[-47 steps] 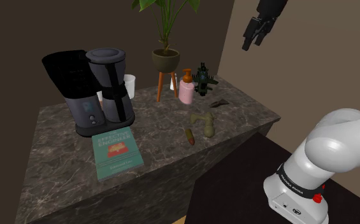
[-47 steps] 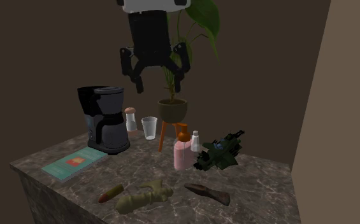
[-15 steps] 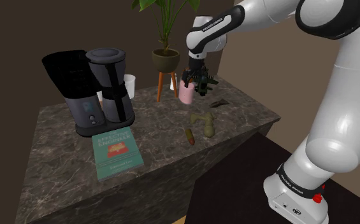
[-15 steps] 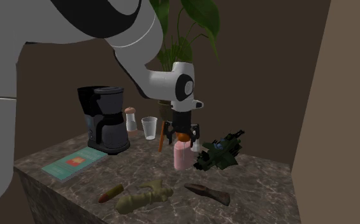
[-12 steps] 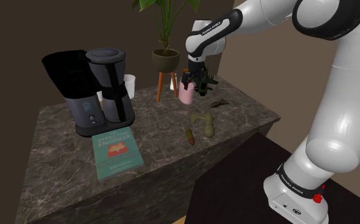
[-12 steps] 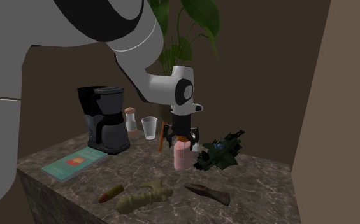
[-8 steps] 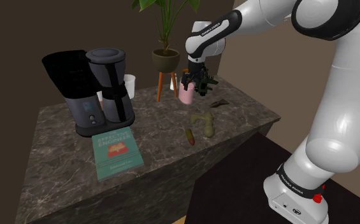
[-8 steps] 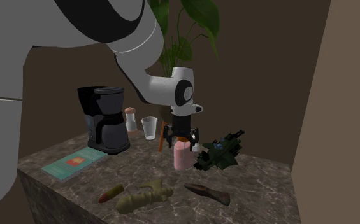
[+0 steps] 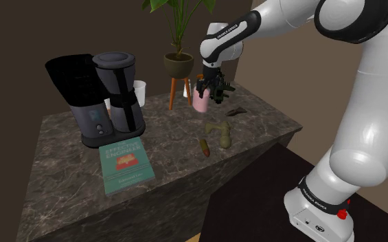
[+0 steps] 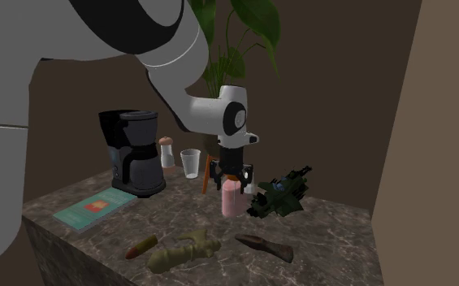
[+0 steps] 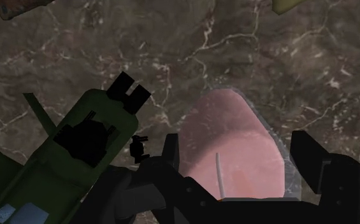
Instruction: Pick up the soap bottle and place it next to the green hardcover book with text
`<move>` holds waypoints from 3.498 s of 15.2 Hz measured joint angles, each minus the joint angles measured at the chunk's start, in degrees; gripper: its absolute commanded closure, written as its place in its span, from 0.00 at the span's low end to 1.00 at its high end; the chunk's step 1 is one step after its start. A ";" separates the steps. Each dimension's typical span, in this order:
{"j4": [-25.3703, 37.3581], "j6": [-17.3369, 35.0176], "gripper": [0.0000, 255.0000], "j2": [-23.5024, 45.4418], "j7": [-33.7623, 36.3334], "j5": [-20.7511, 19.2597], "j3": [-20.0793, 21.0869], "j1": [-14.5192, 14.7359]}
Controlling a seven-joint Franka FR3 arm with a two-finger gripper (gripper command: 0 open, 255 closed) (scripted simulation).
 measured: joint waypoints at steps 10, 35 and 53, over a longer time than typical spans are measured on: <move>1.06 -2.46 1.00 -1.38 0.20 -0.23 -0.05 0.08; 12.70 -20.11 1.00 -7.35 1.39 -1.31 -0.31 0.22; 27.42 -34.16 1.00 -6.73 1.71 -1.36 -0.46 -0.02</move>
